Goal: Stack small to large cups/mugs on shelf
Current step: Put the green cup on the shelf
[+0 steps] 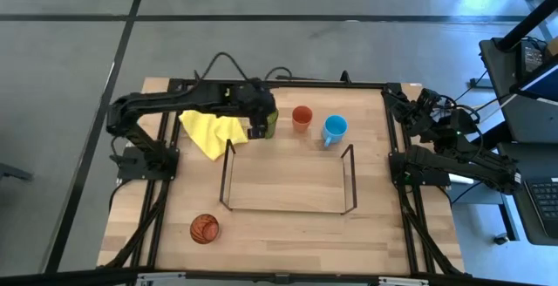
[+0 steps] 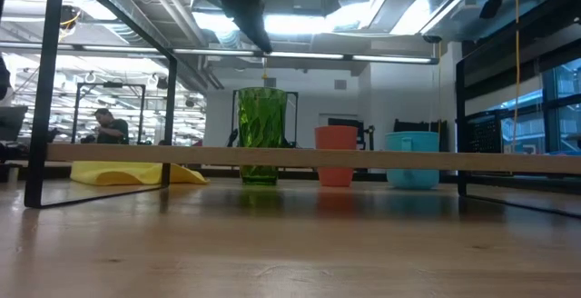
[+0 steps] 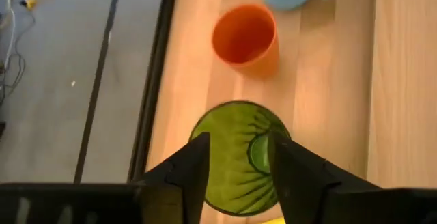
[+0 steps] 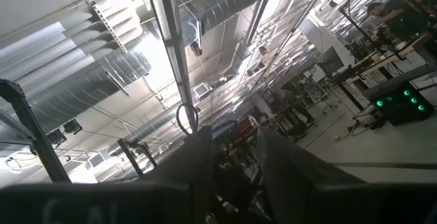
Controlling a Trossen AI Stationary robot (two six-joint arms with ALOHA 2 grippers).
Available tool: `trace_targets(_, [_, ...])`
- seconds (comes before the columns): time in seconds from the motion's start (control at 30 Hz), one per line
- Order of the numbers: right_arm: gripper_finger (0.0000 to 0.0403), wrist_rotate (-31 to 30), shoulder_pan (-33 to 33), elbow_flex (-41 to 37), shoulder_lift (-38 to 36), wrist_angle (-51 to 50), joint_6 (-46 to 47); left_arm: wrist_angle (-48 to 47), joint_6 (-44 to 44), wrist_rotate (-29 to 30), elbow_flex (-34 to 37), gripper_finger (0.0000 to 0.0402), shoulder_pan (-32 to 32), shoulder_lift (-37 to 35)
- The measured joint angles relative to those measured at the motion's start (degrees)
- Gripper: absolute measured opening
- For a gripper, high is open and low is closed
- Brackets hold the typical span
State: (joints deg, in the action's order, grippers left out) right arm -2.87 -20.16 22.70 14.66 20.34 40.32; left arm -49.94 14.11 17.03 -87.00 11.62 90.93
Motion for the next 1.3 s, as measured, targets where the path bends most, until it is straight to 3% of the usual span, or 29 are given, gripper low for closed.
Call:
trace_targets(0.17, [0.012,0.0,0.0,0.0,0.0,-0.1,0.0,-6.7,0.0,-0.6,-2.3,0.0151,0.0,2.6])
trace_targets(0.33, [0.012,0.0,0.0,0.0,0.0,-1.7,-0.1,-10.0,-0.7,-5.0,-2.8,0.015,-0.5,2.5])
trace_targets(0.67, [0.012,0.0,0.0,0.0,0.0,-3.1,-0.2,-10.3,-0.2,-8.7,-2.8,0.0149,-1.3,4.7])
trace_targets(1.13, [0.0119,1.5,0.1,0.0,0.0,-3.1,0.0,-9.6,0.1,-8.6,-2.8,0.0149,-1.1,8.8])
trace_targets(1.3, [0.012,1.5,0.1,0.0,0.0,-3.1,0.0,-9.2,0.0,-5.8,-2.9,0.0149,-1.1,9.3])
